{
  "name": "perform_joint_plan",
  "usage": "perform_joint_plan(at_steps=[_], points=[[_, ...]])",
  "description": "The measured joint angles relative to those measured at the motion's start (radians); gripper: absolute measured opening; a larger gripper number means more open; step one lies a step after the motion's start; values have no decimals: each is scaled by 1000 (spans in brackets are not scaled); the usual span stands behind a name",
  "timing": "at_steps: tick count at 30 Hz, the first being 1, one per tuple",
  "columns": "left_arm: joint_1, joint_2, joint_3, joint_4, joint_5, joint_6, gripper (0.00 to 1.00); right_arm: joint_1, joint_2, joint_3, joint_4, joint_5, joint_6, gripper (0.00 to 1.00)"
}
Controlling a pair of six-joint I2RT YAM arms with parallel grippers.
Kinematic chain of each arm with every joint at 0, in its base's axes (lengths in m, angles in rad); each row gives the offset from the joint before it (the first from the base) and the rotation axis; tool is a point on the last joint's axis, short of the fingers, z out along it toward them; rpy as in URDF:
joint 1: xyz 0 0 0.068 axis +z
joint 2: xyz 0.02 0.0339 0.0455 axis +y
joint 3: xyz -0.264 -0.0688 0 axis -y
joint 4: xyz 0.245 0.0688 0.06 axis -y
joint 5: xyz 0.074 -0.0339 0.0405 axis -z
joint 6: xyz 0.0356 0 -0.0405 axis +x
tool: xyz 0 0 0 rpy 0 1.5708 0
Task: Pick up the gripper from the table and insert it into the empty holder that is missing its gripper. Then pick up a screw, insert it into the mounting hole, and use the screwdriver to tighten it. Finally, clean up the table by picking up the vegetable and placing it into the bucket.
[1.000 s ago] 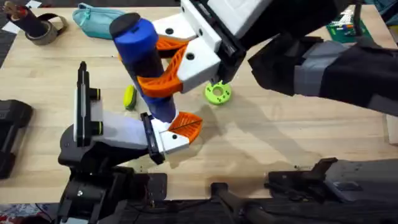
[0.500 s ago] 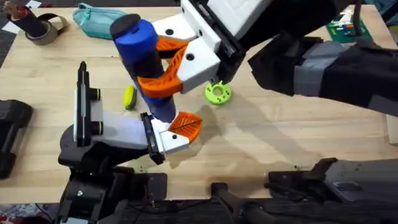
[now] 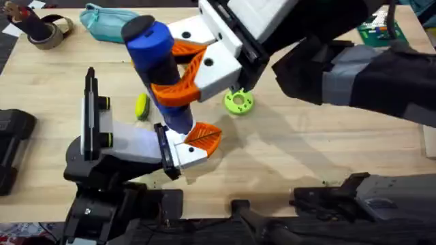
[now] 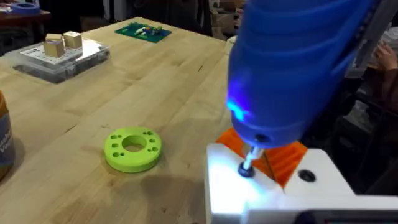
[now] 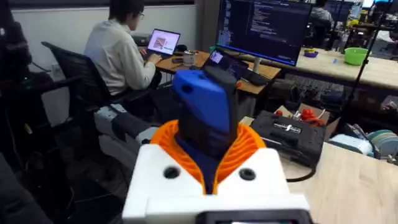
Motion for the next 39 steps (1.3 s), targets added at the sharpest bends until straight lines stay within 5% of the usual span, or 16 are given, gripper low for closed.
perform_joint_plan(at_steps=[39], points=[[0,0,0,0,0,0,15,-2,0,0,-29,-3,-5,44]])
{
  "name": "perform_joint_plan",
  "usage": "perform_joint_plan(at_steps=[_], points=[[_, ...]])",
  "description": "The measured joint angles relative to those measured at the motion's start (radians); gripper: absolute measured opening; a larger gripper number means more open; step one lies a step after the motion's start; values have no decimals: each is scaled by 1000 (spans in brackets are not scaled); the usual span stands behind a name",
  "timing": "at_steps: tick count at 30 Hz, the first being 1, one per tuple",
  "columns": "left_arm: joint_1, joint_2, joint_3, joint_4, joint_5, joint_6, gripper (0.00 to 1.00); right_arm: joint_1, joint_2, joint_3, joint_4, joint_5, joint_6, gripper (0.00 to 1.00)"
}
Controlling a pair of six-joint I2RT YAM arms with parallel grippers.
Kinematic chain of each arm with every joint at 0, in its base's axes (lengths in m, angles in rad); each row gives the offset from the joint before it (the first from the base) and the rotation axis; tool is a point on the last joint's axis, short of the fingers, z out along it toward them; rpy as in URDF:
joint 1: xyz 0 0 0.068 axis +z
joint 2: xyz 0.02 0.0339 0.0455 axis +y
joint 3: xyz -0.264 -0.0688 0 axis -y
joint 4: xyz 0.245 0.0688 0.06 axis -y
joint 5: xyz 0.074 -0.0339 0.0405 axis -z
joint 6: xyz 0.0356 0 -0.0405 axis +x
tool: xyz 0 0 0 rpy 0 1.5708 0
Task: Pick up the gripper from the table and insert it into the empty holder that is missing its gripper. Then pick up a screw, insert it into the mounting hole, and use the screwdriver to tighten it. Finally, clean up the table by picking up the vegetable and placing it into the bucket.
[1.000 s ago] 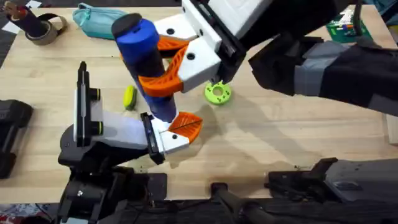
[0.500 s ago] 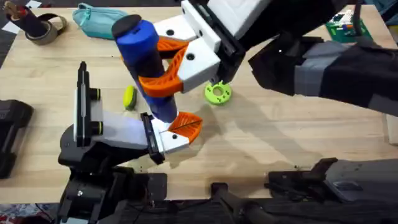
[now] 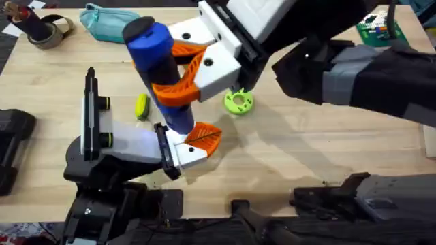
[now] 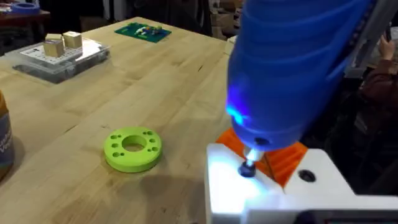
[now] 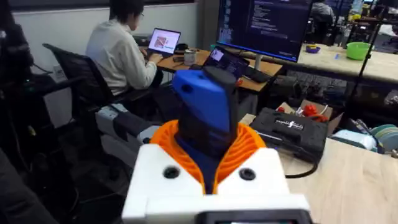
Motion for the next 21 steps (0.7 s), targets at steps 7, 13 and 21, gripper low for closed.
perform_joint_plan(at_steps=[7,13,21], points=[[0,0,0,0,0,0,15,0,0,0,-13,-1,-12,44],[0,0,0,0,0,0,15,0,0,0,-13,-4,-18,42],[0,0,0,0,0,0,15,0,0,0,-14,-5,-19,41]])
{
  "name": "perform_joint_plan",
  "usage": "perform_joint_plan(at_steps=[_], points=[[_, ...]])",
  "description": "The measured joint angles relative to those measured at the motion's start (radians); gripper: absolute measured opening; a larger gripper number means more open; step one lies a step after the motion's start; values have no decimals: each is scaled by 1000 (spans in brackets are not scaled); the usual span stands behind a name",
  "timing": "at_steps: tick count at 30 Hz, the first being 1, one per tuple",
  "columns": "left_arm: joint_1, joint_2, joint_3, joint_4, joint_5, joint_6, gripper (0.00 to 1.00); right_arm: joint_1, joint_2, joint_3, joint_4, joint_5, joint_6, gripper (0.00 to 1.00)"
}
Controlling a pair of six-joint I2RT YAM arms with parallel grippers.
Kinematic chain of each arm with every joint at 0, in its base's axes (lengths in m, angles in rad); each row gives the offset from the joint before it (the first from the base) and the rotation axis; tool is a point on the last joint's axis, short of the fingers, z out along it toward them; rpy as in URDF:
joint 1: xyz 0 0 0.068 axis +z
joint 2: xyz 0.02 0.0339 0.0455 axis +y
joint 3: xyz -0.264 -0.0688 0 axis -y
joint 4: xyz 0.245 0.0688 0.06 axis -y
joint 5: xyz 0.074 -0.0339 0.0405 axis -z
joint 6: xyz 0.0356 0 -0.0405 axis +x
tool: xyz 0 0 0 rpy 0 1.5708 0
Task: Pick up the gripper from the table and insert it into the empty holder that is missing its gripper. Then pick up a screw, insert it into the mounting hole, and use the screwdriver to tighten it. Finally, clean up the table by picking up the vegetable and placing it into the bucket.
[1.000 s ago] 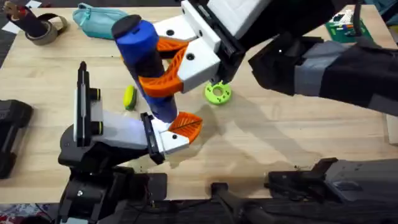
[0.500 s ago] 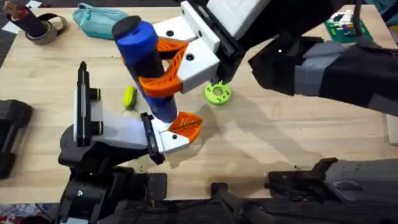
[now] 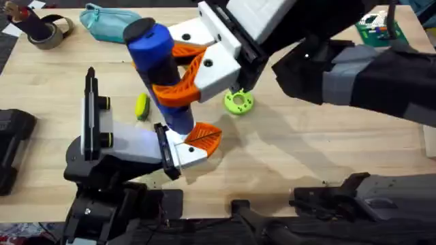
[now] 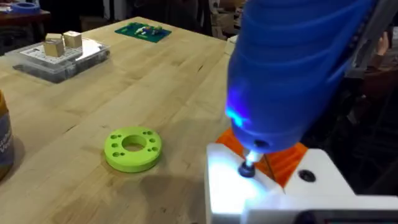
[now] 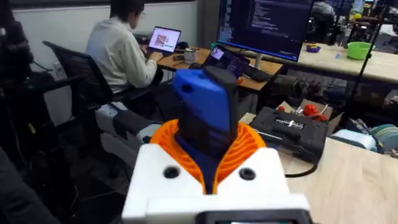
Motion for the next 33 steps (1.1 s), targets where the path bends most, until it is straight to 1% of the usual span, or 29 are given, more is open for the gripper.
perform_joint_plan(at_steps=[33], points=[[0,1,0,0,1,-3,15,14,0,-2,-12,1,-18,44]])
